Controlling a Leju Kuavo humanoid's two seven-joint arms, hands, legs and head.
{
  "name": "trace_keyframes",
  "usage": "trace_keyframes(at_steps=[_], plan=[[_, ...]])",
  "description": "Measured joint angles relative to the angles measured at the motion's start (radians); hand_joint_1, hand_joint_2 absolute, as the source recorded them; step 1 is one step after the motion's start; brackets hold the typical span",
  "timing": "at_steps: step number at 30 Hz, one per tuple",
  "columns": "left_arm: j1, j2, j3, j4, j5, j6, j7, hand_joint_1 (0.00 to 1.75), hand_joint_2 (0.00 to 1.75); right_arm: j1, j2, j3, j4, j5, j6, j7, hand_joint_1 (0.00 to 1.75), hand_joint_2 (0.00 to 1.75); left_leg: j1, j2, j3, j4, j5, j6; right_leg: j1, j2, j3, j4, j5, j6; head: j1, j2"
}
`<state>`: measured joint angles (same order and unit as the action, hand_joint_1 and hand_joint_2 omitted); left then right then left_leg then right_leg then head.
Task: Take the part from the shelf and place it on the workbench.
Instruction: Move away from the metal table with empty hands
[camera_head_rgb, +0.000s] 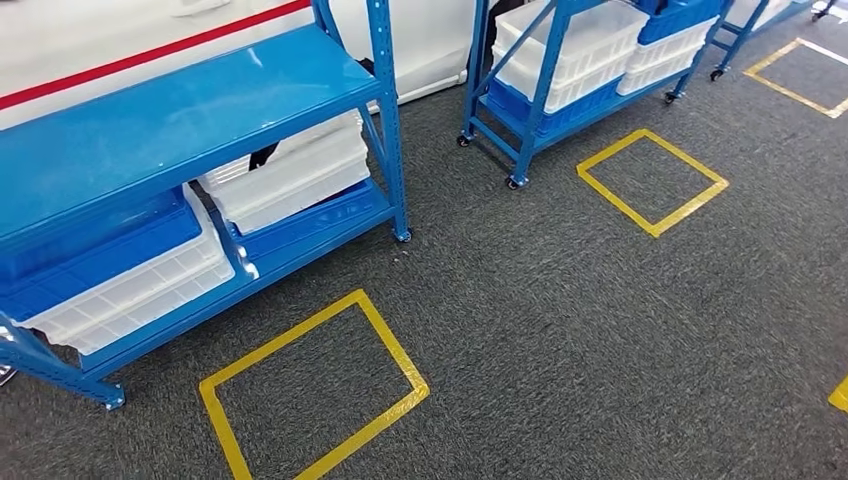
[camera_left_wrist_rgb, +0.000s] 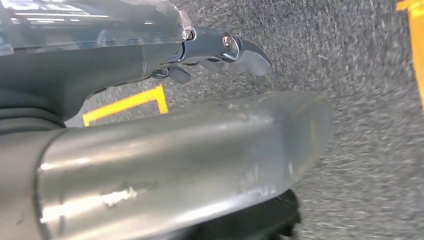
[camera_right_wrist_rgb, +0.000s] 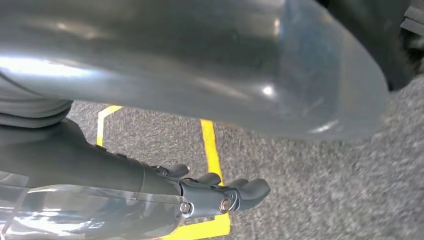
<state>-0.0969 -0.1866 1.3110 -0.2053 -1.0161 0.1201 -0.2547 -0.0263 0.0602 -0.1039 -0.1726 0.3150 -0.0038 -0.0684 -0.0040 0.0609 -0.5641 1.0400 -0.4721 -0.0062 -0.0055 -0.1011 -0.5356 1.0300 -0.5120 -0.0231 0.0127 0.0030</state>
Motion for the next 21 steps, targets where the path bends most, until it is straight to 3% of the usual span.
trace_keyframes(at_steps=[1,3,5,7,9,10,11,12,14,16,18,19,21], plan=[[0.0,0.004,0.005,0.0,0.006,0.003,-0.002,0.0,0.0,-0.002,0.005,0.0,0.0,0.0,0.002,0.002,0.0,0.0,-0.004,0.005,0.004,-0.014,0.0,0.006,0.002,-0.009,0.002,0.0,-0.002,0.005,0.0,0.0],[0.004,0.012,0.016,-0.001,0.017,0.016,-0.002,0.0,0.0,-0.007,0.014,0.0,0.0,0.005,0.008,0.004,0.0,0.0,-0.002,-0.016,0.004,-0.021,0.005,0.016,0.001,-0.019,0.009,-0.002,-0.005,0.015,0.0,0.0],[0.005,0.019,0.026,-0.001,0.027,0.029,0.001,0.0,0.0,-0.008,0.019,0.0,-0.001,0.013,0.011,0.001,0.0,0.0,0.004,-0.036,0.011,-0.033,0.014,0.028,-0.002,0.023,0.001,0.026,-0.028,0.026,0.002,0.0],[0.001,0.024,0.035,-0.002,0.034,0.032,0.002,0.0,0.0,-0.005,0.021,0.0,-0.001,0.02,0.011,-0.003,0.0,0.0,0.007,-0.057,0.012,-0.038,0.021,0.036,-0.007,0.081,-0.05,0.13,-0.087,0.033,0.005,0.0],[-0.001,0.025,0.04,-0.002,0.038,0.026,0.0,0.0,0.0,-0.004,0.022,0.0,0.0,0.023,0.007,-0.004,0.0,0.0,0.007,-0.083,0.009,-0.037,0.023,0.039,-0.009,0.096,-0.114,0.25,-0.13,0.037,0.005,0.0],[-0.001,0.025,0.041,-0.002,0.039,0.023,-0.001,0.0,0.0,-0.004,0.021,0.0,0.0,0.024,0.004,-0.005,0.0,0.0,0.007,-0.097,0.008,-0.036,0.023,0.039,-0.01,0.097,-0.129,0.27,-0.124,0.038,0.005,0.0],[-0.001,0.024,0.042,-0.002,0.039,0.02,-0.002,0.0,0.0,-0.004,0.02,0.0,0.0,0.024,0.0,-0.006,0.0,0.0,0.007,-0.111,0.009,-0.034,0.022,0.038,-0.011,0.099,-0.125,0.252,-0.097,0.039,0.006,0.0],[-0.001,0.022,0.043,-0.002,0.039,0.017,-0.003,0.0,0.0,-0.005,0.018,0.0,0.0,0.024,-0.004,-0.009,0.0,0.0,0.008,-0.126,0.01,-0.031,0.021,0.036,-0.013,0.107,-0.103,0.198,-0.056,0.039,0.006,0.0],[-0.004,0.018,0.044,-0.002,0.039,0.012,-0.005,0.0,0.0,-0.004,0.014,-0.002,0.0,0.023,-0.01,-0.014,0.0,0.0,0.008,-0.152,0.007,-0.022,0.017,0.028,-0.017,0.147,-0.05,0.07,0.008,0.036,0.006,0.0],[-0.007,0.016,0.044,-0.002,0.038,0.004,-0.011,0.0,0.0,-0.006,0.011,-0.006,0.0,0.02,-0.011,-0.024,0.0,0.0,0.008,-0.171,-0.002,-0.015,0.014,0.015,-0.016,0.172,-0.029,0.015,0.022,0.03,0.005,0.0],[-0.008,0.015,0.044,-0.002,0.036,-0.005,-0.019,0.0,0.0,-0.012,0.009,-0.011,0.0,0.016,-0.011,-0.037,0.0,0.0,0.011,-0.186,-0.007,-0.016,0.016,0.001,-0.012,0.155,-0.027,0.011,0.023,0.019,0.004,0.0],[-0.008,0.016,0.044,-0.002,0.036,-0.007,-0.023,0.0,0.0,-0.014,0.008,-0.013,0.0,0.016,-0.011,-0.043,0.0,0.0,0.012,-0.175,-0.01,-0.01,0.012,-0.005,-0.012,0.143,-0.025,0.007,0.025,0.011,0.003,0.0],[-0.011,0.016,0.044,-0.002,0.036,-0.009,-0.029,0.0,0.0,-0.013,0.007,-0.016,-0.001,0.015,-0.01,-0.055,0.0,0.0,0.013,-0.126,-0.034,0.046,-0.026,-0.013,-0.015,0.117,-0.021,-0.002,0.029,-0.004,-0.001,0.0]])
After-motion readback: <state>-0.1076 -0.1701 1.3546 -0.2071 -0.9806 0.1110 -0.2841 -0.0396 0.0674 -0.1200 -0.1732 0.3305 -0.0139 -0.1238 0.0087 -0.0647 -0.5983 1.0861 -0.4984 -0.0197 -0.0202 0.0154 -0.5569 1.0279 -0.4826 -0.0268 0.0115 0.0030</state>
